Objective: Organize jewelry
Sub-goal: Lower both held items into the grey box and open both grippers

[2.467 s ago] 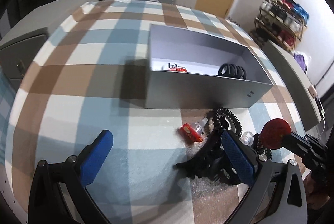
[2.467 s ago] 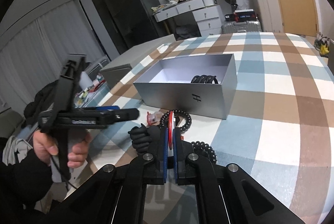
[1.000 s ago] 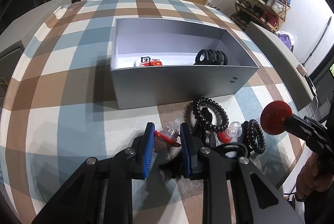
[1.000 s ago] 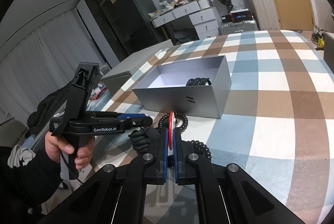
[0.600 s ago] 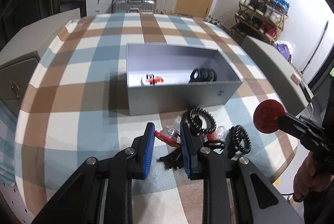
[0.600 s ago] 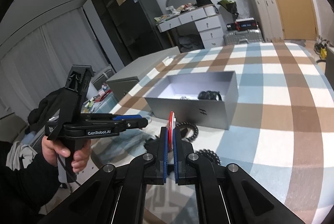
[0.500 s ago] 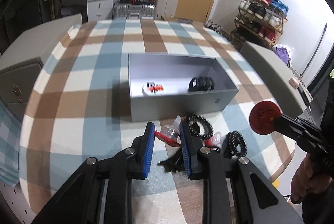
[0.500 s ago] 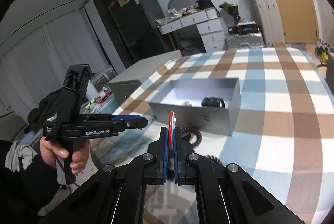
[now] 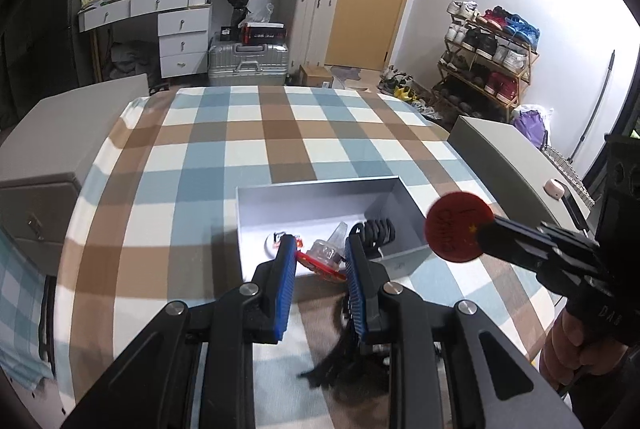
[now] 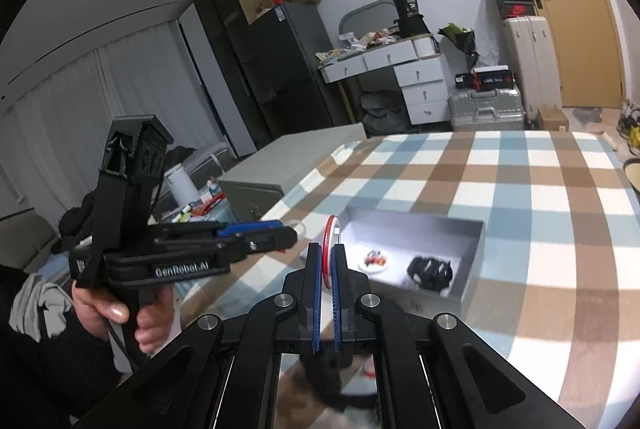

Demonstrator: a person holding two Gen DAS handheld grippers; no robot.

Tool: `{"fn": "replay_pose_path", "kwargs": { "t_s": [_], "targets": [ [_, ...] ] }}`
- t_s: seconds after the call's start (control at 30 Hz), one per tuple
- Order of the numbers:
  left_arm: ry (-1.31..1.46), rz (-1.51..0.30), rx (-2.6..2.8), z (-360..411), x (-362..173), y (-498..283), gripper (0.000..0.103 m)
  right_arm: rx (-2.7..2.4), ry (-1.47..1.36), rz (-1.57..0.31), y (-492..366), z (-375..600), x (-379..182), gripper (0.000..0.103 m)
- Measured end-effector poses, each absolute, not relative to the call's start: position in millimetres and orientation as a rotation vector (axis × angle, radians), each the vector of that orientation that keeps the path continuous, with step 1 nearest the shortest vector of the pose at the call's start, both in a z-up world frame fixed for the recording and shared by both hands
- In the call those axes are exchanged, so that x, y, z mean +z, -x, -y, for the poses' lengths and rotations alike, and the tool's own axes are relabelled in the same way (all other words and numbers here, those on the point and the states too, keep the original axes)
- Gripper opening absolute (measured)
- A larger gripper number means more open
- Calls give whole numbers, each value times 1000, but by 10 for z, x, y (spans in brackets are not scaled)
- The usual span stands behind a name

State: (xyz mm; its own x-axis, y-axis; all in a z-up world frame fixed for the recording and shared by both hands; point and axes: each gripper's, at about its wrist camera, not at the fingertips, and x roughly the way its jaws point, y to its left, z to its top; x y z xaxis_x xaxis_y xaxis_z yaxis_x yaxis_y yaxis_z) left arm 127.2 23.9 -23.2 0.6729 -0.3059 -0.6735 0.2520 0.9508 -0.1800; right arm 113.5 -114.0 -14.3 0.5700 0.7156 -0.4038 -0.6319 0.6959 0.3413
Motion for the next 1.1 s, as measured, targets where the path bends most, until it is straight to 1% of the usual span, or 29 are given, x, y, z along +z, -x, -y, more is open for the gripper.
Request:
{"fn": "replay_pose_path", "kwargs": {
  "t_s": [0.23, 0.5, 0.73, 1.1],
  "targets": [
    [82, -795, -336, -180, -293, -1526, 19, 778, -190, -565, -1506, 1114, -155, 4],
    [87, -847, -373, -78, -440, -1719, 19, 757, -210, -633, -1863, 1113, -325, 4],
    [79, -891, -397, 4, -557, -1804, 19, 732, -196, -681, -1994, 1100, -500, 4],
    [94, -924, -397, 33, -658, -1893, 19, 697, -154, -710, -2068, 1052, -616, 4]
  ]
}}
